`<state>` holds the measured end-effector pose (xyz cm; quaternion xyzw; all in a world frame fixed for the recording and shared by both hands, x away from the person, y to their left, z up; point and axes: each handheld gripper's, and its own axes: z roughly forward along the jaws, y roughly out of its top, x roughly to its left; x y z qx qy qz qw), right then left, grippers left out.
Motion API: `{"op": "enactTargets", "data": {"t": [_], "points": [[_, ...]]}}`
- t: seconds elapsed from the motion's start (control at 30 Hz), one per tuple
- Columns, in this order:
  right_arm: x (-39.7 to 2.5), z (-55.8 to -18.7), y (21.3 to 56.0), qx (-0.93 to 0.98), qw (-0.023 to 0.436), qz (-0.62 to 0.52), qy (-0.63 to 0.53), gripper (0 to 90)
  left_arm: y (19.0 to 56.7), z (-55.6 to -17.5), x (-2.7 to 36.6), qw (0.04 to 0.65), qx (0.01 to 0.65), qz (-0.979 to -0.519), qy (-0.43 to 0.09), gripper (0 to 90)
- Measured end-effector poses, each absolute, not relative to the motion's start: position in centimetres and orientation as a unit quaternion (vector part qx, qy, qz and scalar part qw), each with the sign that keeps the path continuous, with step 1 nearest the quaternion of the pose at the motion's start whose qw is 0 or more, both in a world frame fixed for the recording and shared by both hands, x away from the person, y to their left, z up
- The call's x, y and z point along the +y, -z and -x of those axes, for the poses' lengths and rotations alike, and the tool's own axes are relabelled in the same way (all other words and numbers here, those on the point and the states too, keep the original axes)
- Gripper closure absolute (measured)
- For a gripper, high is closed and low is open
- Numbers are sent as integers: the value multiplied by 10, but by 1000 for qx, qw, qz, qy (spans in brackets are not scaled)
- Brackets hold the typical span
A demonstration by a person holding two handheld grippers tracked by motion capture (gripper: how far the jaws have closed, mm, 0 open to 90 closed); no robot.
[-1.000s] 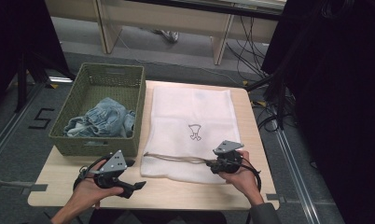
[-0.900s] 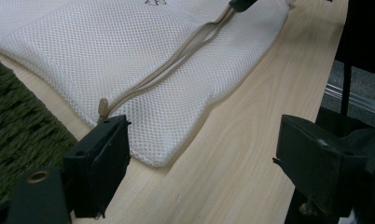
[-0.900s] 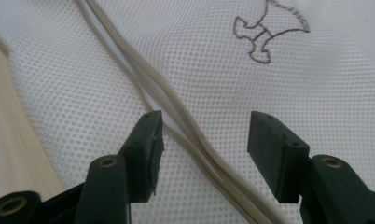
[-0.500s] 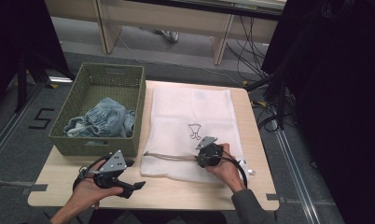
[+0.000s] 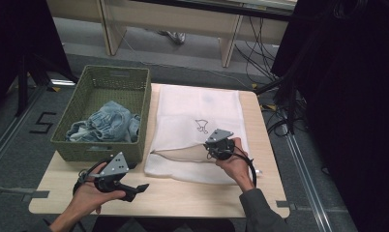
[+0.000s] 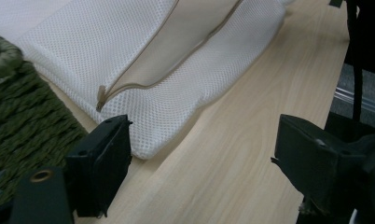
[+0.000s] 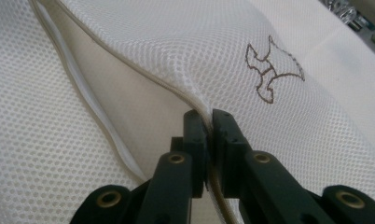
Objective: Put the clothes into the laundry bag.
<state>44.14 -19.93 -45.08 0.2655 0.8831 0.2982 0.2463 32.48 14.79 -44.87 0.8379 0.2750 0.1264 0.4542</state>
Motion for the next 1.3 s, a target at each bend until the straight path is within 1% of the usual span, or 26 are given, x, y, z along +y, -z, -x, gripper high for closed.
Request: {"op": "enactTargets", "data": {"t": [0.13,0.2,0.3,0.33,0.37,0.4,0.43,0.47,0.5,0.53,0.57,0.6,0.7,0.73,0.8,0.9,0.93,0.97,1.0,1.07,1.13,1.17,1.2,1.23,1.27,1.3], "points": [[-201,-442,437,879,246,-266,-311,863,440,-328,155,450,292,-831,-147,184],[-202,-440,431,874,248,-269,-319,863,430,-332,163,441,295,-831,-170,187],[-203,-437,422,869,258,-269,-326,863,412,-336,180,434,323,-817,-200,189],[-204,-436,420,870,251,-271,-327,863,405,-339,186,436,330,-810,-211,189],[-204,-436,418,870,255,-263,-330,863,405,-339,186,436,330,-810,-211,189],[-204,-435,417,868,253,-267,-332,864,390,-346,200,423,344,-804,-236,189],[-203,-434,416,870,250,-266,-332,864,385,-352,205,420,352,-800,-245,187],[-202,-434,415,869,255,-260,-336,864,379,-359,211,400,361,-805,-250,184],[-200,-433,414,870,250,-264,-334,864,376,-367,215,387,369,-807,-248,170],[-199,-432,413,869,252,-264,-335,864,372,-374,220,364,363,-822,-246,150],[-199,-433,412,870,254,-257,-336,864,370,-381,222,351,364,-827,-247,155],[-199,-434,412,870,256,-251,-338,863,370,-389,223,344,377,-822,-251,168],[-199,-432,413,869,248,-265,-336,864,373,-415,230,322,392,-829,-236,156],[-200,-433,414,871,250,-258,-336,864,375,-423,231,319,404,-825,-233,172],[-200,-435,415,872,249,-253,-337,863,378,-440,232,308,411,-828,-227,156],[-199,-434,417,874,246,-255,-333,863,379,-464,230,293,422,-829,-222,169],[-199,-434,417,874,246,-255,-333,863,379,-464,230,293,422,-829,-222,164],[-199,-434,417,875,243,-255,-332,863,376,-478,227,292,426,-827,-224,167],[-199,-434,417,876,242,-257,-330,863,376,-478,227,292,426,-827,-224,166],[-199,-433,419,873,239,-268,-331,863,371,-493,216,277,417,-843,-198,167],[-200,-434,419,875,239,-262,-330,863,372,-496,211,274,409,-847,-202,173],[-200,-434,420,875,235,-263,-331,862,380,-503,202,253,398,-859,-200,173],[-200,-435,421,877,238,-254,-330,863,386,-508,198,241,396,-866,-188,172],[-200,-434,421,877,237,-257,-328,862,391,-513,197,210,389,-881,-167,171],[-199,-433,421,876,236,-264,-328,862,400,-517,195,193,393,-885,-159,164],[-199,-433,422,877,236,-261,-327,862,407,-523,197,161,375,-899,-156,154]]}}
